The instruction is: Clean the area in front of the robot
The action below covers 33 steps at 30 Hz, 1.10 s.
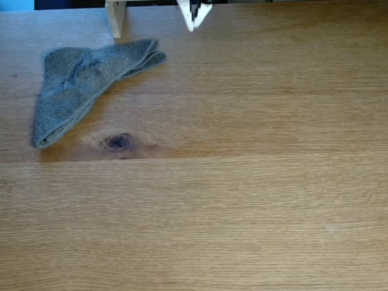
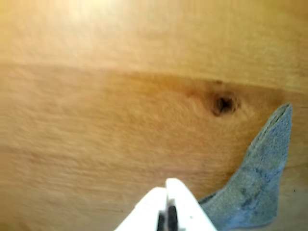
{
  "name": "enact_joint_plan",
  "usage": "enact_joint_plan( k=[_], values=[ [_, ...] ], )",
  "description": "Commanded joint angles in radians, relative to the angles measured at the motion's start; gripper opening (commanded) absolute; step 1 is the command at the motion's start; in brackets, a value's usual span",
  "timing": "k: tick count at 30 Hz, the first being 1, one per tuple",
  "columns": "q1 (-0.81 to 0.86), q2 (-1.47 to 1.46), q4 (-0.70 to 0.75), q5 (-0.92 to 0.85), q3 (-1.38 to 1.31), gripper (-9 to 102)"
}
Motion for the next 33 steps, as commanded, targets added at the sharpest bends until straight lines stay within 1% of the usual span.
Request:
enact_joint_plan(
  k=[1,5,12,21,22,29,31,33],
  values=[
    [0.034,0.166,-0.04,0.069,0.017,0],
    [0.081,0.273,-0.089,0.077,0.187,0],
    [0.15,0.54,-0.201,0.043,0.597,0],
    [0.124,1.008,-0.33,-0.018,1.167,0],
    [0.118,1.068,-0.333,-0.018,1.227,0],
    [0.044,1.459,-0.207,-0.026,1.542,0],
    [0.04,1.548,-0.173,-0.026,1.605,0],
    [0.041,1.563,-0.15,-0.021,1.649,0]
  ],
)
